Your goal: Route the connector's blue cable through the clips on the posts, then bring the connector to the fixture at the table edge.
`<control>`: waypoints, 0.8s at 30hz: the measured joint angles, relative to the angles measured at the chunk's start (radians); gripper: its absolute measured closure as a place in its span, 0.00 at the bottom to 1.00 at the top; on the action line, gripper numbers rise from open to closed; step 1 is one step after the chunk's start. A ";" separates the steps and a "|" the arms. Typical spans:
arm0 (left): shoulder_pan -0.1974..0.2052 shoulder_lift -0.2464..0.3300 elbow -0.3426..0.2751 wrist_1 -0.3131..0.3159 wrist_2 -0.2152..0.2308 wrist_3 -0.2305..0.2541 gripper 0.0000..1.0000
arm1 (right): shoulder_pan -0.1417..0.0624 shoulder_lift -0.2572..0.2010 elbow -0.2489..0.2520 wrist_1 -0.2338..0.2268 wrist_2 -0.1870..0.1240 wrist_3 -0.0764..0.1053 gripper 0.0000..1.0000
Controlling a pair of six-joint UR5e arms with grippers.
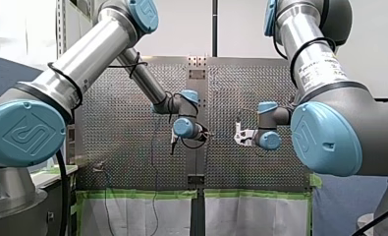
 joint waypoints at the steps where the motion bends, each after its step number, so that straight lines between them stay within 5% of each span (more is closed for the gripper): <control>1: -0.002 0.007 -0.005 0.000 0.002 0.000 0.01 | 0.000 0.000 0.000 0.000 0.000 0.000 1.00; 24: -0.032 0.024 -0.027 -0.030 0.013 0.001 0.01 | -0.001 0.004 -0.001 0.003 0.000 0.001 1.00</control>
